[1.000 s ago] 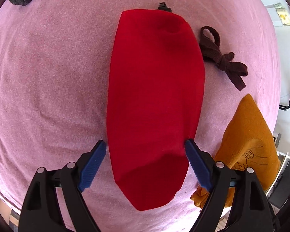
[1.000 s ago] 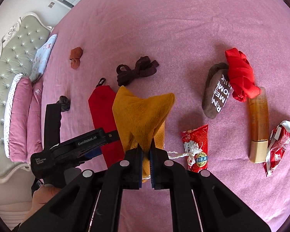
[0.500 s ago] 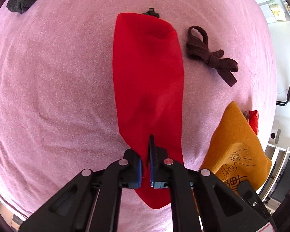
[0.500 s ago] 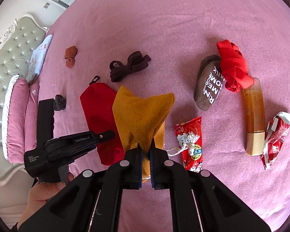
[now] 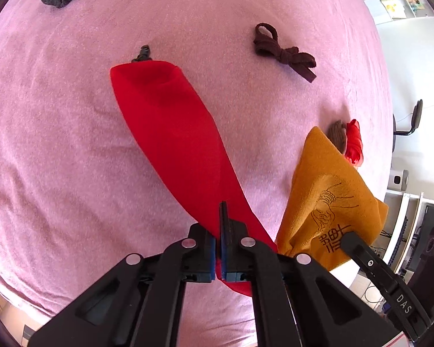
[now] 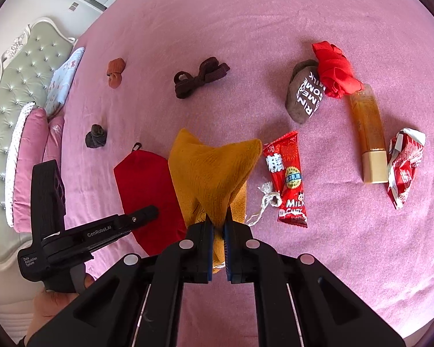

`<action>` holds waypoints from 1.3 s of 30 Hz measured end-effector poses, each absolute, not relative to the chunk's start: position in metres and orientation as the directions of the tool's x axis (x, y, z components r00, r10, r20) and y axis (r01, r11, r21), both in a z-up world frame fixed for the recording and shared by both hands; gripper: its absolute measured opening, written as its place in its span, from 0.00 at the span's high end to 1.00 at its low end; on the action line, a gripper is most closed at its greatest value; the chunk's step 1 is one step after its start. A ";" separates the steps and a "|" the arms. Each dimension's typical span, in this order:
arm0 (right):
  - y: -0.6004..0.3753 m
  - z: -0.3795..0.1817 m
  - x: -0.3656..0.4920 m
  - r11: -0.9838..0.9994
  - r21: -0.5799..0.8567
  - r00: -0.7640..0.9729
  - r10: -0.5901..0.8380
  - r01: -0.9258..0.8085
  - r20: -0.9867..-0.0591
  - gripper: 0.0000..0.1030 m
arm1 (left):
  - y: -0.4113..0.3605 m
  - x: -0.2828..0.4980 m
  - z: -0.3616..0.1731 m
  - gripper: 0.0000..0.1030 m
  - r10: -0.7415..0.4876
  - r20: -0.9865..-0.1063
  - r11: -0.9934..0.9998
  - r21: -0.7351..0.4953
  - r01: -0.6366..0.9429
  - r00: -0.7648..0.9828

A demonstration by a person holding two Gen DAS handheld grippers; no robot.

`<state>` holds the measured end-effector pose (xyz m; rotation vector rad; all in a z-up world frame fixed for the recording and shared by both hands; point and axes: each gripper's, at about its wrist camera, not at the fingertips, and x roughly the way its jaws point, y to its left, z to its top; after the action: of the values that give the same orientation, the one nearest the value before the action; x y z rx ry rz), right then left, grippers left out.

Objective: Collect trash
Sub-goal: 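Carry the pouch and bag to the yellow bucket and open both tools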

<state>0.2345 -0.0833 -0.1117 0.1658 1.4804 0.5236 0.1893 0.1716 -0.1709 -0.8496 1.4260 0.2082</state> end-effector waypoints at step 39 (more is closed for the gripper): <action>-0.437 -0.068 0.016 0.850 0.408 0.282 0.322 0.335 -0.904 0.94 | -0.229 0.127 -0.128 0.98 -0.416 -0.905 0.899 -0.423 0.110 -0.087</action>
<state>0.0157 -0.4371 -0.0679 0.5985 1.3078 -0.0089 0.1268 -0.2291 -0.1284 -0.2426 1.6035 -0.4445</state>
